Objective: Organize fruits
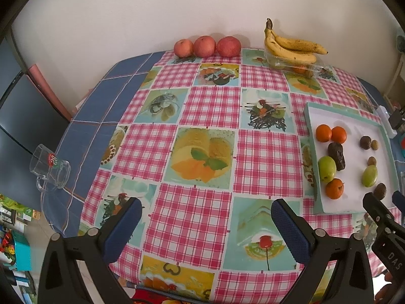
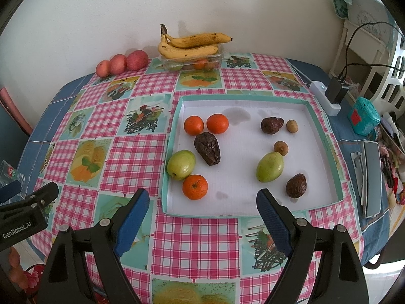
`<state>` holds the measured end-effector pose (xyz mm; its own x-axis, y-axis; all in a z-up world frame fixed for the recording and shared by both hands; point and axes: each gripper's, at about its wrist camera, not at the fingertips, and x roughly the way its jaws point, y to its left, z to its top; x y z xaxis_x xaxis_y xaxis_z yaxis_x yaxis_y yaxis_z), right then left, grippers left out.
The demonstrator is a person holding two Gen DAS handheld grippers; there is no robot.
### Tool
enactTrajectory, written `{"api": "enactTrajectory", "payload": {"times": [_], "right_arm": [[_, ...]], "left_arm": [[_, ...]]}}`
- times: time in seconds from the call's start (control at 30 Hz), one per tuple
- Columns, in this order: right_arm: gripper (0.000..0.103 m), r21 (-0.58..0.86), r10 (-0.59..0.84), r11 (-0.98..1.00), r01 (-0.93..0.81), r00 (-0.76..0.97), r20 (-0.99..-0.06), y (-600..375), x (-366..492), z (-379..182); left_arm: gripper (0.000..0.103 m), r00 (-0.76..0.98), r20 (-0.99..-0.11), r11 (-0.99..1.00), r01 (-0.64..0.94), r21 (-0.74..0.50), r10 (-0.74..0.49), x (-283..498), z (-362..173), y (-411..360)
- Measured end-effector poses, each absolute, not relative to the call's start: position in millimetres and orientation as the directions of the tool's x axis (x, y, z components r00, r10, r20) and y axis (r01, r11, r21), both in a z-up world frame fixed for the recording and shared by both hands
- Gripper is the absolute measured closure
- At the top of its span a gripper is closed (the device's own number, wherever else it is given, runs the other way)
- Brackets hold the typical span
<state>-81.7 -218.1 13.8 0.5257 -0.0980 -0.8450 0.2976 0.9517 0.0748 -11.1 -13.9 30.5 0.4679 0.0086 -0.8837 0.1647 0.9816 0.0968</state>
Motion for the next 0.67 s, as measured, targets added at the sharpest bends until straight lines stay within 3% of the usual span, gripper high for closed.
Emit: {"api": "enactTrajectory", "payload": {"times": [0.67], "right_arm": [[0.016,0.078,-0.091,0.95,0.301,0.508,-0.856,-225.3,-79.7,11.7]], "left_arm": [[0.0,0.45,-0.893,0.973,0.193,0.128,0.028,-8.5,20.4,-19.1]]}}
